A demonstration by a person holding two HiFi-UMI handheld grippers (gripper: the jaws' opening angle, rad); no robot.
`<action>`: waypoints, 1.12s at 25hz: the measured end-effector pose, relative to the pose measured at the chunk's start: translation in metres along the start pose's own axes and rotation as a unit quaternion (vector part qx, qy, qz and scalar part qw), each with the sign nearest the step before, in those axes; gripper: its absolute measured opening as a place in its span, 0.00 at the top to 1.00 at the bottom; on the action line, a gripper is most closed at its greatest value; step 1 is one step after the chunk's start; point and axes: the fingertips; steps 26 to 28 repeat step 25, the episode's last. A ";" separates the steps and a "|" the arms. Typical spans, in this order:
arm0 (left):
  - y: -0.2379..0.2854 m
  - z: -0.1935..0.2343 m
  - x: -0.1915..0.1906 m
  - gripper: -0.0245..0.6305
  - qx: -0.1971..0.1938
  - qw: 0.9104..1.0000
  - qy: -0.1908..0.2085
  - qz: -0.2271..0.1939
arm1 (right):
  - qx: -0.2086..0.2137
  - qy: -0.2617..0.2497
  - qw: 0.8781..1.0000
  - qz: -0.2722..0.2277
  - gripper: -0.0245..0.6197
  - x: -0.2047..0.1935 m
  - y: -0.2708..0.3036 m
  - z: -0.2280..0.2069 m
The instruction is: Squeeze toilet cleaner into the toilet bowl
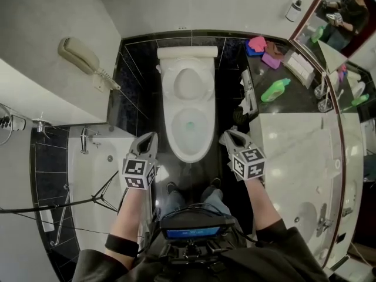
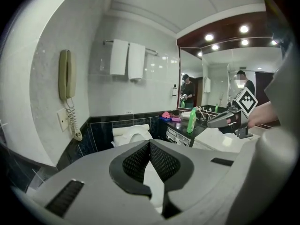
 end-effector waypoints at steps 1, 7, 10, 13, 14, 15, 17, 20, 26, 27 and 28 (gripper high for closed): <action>-0.002 0.003 0.000 0.96 0.000 1.000 -0.002 -0.002 | -0.002 -0.004 1.000 0.001 0.96 -0.001 0.001 0.003; -0.010 0.013 -0.001 0.96 0.000 1.000 -0.004 -0.005 | 0.006 -0.015 1.000 0.004 0.96 0.005 0.010 0.022; -0.016 0.018 -0.003 0.96 0.003 1.000 -0.004 -0.004 | 0.009 -0.017 1.000 0.005 0.96 0.001 0.015 0.025; -0.018 0.023 -0.004 0.96 0.006 1.000 -0.006 -0.001 | 0.014 -0.017 1.000 0.008 0.96 0.003 0.018 0.030; -0.019 0.024 -0.004 0.96 0.006 1.000 -0.007 -0.001 | 0.016 -0.018 1.000 0.009 0.96 0.004 0.019 0.032; -0.020 0.025 -0.005 0.96 0.007 1.000 -0.007 -0.002 | 0.017 -0.018 1.000 0.010 0.96 0.003 0.020 0.034; -0.023 0.025 -0.005 0.96 0.007 1.000 -0.007 -0.003 | 0.020 -0.020 1.000 0.011 0.96 0.001 0.021 0.038; -0.026 0.024 -0.006 0.96 0.007 1.000 -0.007 -0.003 | 0.026 -0.021 0.999 0.011 0.96 0.004 0.019 0.042; -0.029 0.025 -0.011 0.96 0.005 1.000 -0.013 0.002 | 0.029 -0.022 0.999 0.012 0.96 0.005 0.019 0.046; -0.029 0.025 -0.011 0.96 0.005 1.000 -0.013 0.002 | 0.029 -0.022 0.999 0.012 0.96 0.005 0.019 0.046; -0.029 0.025 -0.011 0.96 0.005 1.000 -0.013 0.002 | 0.029 -0.022 0.999 0.012 0.96 0.005 0.019 0.046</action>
Point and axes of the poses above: the fingertips, and each gripper's own axes: y forward along the fingers, z to its left, x out of its top, and after that the axes turned 7 degrees about -y, right-handed
